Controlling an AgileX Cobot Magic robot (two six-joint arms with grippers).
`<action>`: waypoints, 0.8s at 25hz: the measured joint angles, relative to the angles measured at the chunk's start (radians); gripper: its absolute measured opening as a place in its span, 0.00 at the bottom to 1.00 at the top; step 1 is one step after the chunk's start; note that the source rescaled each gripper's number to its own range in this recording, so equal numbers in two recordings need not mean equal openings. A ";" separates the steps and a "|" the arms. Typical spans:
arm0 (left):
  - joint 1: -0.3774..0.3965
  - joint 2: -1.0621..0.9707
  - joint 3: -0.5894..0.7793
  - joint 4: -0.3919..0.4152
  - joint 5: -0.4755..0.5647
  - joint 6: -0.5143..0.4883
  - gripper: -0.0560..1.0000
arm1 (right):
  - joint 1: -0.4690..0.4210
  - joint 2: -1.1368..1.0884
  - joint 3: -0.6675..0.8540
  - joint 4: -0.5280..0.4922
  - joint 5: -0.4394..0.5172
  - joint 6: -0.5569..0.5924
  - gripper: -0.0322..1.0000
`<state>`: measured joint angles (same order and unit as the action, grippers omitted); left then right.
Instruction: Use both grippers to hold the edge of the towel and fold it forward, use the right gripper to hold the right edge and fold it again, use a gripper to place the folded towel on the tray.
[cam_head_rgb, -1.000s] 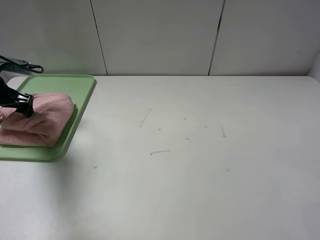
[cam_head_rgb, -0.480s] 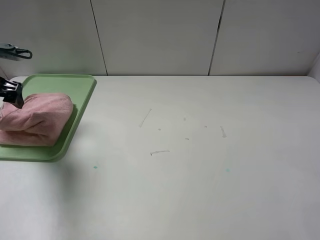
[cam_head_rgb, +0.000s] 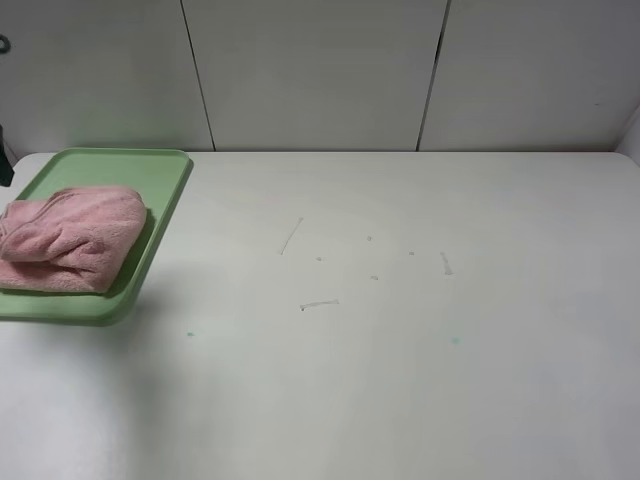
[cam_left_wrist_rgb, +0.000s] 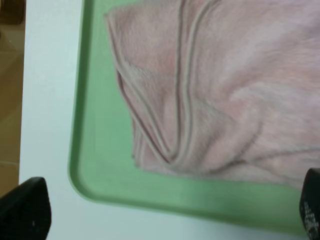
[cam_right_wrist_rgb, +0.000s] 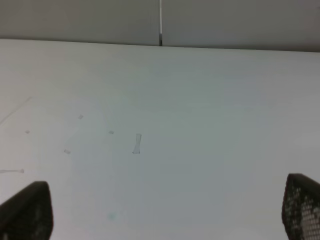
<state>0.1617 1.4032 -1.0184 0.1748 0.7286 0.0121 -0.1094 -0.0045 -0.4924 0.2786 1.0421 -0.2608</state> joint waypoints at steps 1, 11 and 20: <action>0.000 -0.027 0.000 -0.014 0.013 0.000 1.00 | 0.000 0.000 0.000 0.000 0.000 0.000 1.00; -0.001 -0.337 0.137 -0.102 0.034 0.028 1.00 | 0.000 0.000 0.000 0.000 0.000 0.000 1.00; -0.119 -0.649 0.295 -0.095 0.055 0.075 1.00 | 0.000 0.000 0.000 0.000 0.000 0.000 1.00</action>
<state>0.0429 0.7546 -0.7236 0.0794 0.7835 0.0869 -0.1094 -0.0045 -0.4924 0.2786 1.0421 -0.2608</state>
